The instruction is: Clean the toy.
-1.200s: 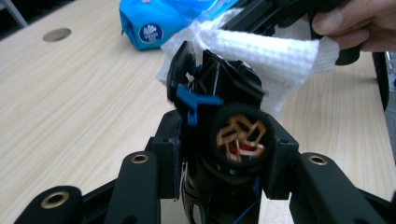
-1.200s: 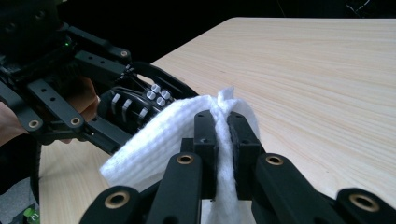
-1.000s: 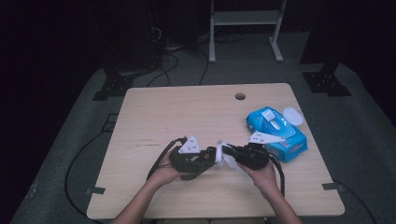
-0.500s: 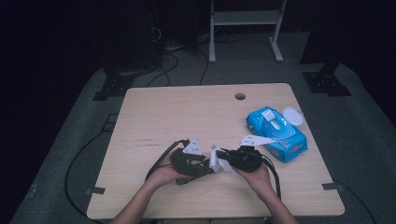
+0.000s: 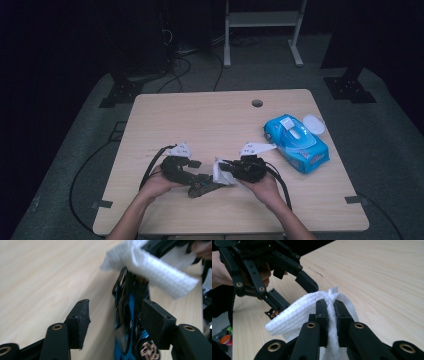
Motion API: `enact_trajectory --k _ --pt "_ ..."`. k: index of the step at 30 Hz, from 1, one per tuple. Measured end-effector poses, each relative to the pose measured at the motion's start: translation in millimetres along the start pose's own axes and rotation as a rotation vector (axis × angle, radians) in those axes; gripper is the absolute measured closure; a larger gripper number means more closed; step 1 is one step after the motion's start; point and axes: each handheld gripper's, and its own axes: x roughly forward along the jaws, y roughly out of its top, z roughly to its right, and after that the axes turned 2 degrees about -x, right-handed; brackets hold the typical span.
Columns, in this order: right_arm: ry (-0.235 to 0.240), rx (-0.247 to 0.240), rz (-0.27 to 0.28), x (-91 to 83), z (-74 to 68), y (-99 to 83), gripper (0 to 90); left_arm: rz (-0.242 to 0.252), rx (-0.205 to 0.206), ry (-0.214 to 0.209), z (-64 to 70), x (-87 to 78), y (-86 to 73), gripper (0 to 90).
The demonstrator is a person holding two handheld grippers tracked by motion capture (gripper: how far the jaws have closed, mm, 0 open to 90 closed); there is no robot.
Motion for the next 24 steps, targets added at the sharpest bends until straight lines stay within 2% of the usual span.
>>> enact_trajectory --k 1,3,8,13,19,21,24 --pt "-0.001 -0.004 -0.006 1.1 -0.1 -0.7 82.9 0.01 -0.016 -0.012 -0.5 1.1 -1.6 39.9" --pt "-0.005 -0.013 -0.024 3.1 -0.5 -3.3 82.9 0.015 -0.021 -0.019 -0.3 2.2 -2.3 39.8" --pt "-0.005 -0.026 -0.044 1.8 -2.9 -10.5 82.9 0.013 -0.014 -0.029 6.4 5.3 -2.6 38.4" --pt "0.001 -0.064 -0.055 -8.2 -10.9 -14.4 82.9 -0.005 0.009 -0.043 17.0 8.3 -4.5 35.9" --pt "0.017 -0.098 -0.066 -22.2 -20.4 -26.8 83.0 -0.019 0.036 -0.043 29.4 16.6 -10.8 27.0" --pt "0.01 -0.113 -0.072 -25.4 -23.0 -30.9 83.0 -0.021 0.032 -0.04 32.6 20.7 -14.0 25.0" --pt "0.009 -0.123 -0.086 -28.5 -26.5 -36.5 83.0 -0.044 0.059 -0.032 39.3 25.9 -17.4 24.1"
